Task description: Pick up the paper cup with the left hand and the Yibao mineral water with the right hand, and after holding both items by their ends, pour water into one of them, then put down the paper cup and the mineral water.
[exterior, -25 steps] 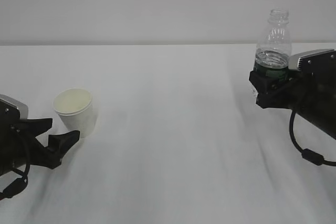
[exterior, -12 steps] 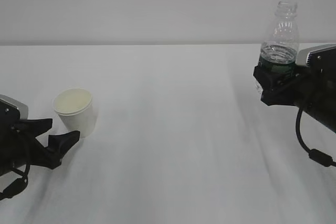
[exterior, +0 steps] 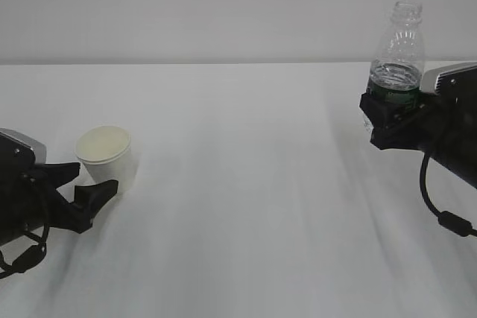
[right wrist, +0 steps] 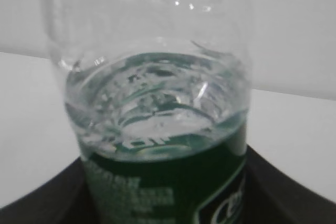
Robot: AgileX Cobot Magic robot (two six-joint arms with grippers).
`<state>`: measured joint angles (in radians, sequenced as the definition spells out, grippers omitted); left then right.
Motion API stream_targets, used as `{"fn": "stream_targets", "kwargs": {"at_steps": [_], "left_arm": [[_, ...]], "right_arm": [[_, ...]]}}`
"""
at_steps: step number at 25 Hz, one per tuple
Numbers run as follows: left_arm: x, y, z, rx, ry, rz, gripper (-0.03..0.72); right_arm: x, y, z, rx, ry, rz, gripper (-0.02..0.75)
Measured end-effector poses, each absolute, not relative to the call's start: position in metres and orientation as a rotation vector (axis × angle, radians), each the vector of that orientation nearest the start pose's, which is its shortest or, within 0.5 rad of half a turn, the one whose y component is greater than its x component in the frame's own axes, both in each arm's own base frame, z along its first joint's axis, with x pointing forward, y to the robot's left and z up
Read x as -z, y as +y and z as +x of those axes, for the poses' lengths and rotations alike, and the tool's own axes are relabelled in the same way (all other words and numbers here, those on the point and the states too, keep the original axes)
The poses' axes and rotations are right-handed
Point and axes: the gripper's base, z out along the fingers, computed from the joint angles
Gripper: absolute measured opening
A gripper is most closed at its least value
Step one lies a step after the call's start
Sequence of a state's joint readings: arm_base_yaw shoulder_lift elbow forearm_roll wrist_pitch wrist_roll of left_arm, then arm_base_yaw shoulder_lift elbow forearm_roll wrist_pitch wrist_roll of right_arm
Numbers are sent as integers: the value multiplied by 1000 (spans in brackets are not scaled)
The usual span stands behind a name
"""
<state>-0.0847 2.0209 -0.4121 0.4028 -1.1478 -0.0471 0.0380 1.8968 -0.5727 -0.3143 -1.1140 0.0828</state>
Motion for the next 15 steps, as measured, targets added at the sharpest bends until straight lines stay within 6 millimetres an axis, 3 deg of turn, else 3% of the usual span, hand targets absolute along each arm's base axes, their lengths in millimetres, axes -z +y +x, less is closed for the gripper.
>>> {"fn": "stream_targets", "kwargs": {"at_steps": [15], "left_arm": [[-69, -59, 273, 377, 1920, 458, 593]], "right_arm": [[-136, 37, 315, -224, 1689, -289, 465]]}}
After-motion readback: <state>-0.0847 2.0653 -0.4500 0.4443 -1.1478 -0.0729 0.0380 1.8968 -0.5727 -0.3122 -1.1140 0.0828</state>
